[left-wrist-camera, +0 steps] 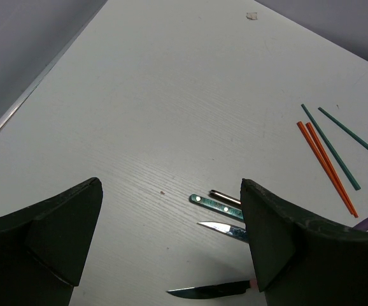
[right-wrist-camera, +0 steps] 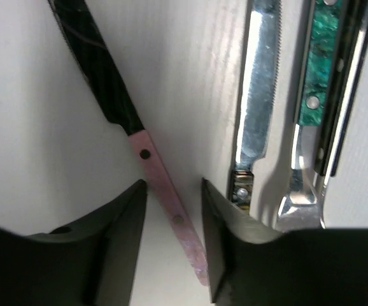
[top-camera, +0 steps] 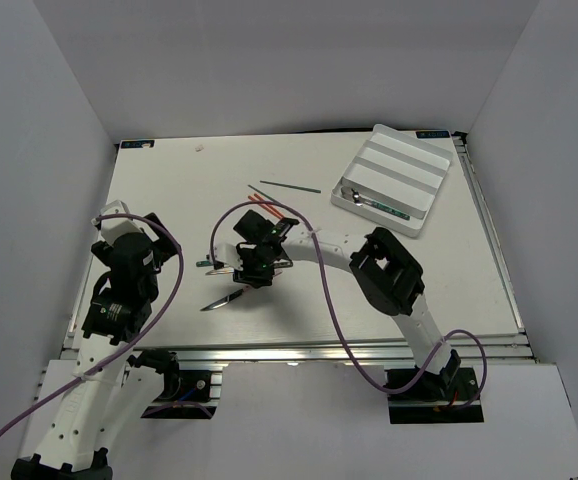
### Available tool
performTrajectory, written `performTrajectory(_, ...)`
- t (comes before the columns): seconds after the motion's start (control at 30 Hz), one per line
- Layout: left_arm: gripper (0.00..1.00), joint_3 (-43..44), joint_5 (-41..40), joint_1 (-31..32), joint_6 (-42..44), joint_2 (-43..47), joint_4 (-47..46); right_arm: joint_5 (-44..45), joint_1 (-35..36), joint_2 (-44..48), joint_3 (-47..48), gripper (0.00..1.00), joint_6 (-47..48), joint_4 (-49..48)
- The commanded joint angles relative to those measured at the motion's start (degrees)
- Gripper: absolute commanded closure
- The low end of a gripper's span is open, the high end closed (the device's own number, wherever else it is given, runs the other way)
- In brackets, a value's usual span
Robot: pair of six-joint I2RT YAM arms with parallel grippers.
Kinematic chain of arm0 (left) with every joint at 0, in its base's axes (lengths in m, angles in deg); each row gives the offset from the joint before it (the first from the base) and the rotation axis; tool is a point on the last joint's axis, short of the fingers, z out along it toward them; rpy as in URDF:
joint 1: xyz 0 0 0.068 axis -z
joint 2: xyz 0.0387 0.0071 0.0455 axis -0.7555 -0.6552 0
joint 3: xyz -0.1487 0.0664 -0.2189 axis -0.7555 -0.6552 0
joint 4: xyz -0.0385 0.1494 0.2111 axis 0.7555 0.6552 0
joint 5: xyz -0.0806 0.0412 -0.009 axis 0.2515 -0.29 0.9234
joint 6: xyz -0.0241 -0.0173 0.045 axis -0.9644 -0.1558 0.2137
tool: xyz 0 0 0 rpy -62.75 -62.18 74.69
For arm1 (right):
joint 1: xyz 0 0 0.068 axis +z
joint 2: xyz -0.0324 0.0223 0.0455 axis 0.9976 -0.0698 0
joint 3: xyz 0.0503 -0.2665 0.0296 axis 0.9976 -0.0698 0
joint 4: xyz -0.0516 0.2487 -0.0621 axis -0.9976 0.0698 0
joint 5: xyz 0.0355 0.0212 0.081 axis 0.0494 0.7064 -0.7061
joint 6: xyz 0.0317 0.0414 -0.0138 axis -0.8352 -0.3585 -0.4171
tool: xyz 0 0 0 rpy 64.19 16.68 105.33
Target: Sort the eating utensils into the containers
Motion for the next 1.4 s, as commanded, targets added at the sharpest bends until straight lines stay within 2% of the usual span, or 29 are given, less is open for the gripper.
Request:
performTrajectory(0.0,0.02,0.1,0.0,-0.1,0.5,0.3,-0.4,-3.6,0.3,-0.9,-1.9,0.57,2.8,0.6)
performTrajectory(0.3,0.02,0.0,0.3,-0.1,0.5,0.3,-0.5,-2.5,2.6,2.6,-12.3,0.60,4.2,-4.4)
performTrajectory(0.43,0.02,0.0,0.3,0.0,0.5,0.4,-0.5,0.0,4.0,4.8,-16.3,0.77,4.7,-8.0)
performTrajectory(0.47,0.02,0.0,0.3,0.0,0.5,0.5,-0.5,0.7,4.3,5.1,-16.9,0.86,4.9,-8.7)
performTrajectory(0.53,0.02,0.1,0.2,-0.1,0.5,0.6,-0.4,1.9,4.9,6.6,-19.0,0.91,5.3,-11.1)
performTrajectory(0.57,0.02,0.1,0.2,-0.1,0.5,0.7,-0.4,2.2,5.2,7.2,-19.5,1.00,5.3,-11.8)
performTrajectory(0.83,0.02,0.1,0.1,-0.1,0.4,0.9,-0.4,-1.4,3.5,18.8,-20.0,1.00,3.7,-14.6)
performTrajectory(0.97,0.02,0.1,-0.1,-0.1,0.4,1.3,-0.3,-1.6,-4.5,23.9,-19.6,1.00,2.3,-14.1)
performTrajectory(1.1,0.02,-0.1,0.3,-0.1,0.4,2.0,-0.7,5.0,-14.1,29.1,-21.6,1.00,2.7,-17.3)
performTrajectory(1.13,0.02,-0.1,0.3,-0.1,0.4,1.9,-0.7,5.7,-18.8,29.6,-21.7,1.00,2.7,-19.1)
performTrajectory(1.23,0.02,0.0,0.7,-0.1,0.4,1.8,-0.6,11.3,-26.9,29.8,-22.3,1.00,4.6,-23.8)
performTrajectory(1.3,0.02,-0.1,1.0,-0.1,0.4,2.3,-0.6,17.9,-30.3,28.2,-23.7,1.00,6.8,-31.0)
performTrajectory(1.37,0.02,-0.1,1.0,-0.1,0.4,2.6,-0.9,19.7,-34.5,26.3,-23.2,1.00,11.9,-35.3)
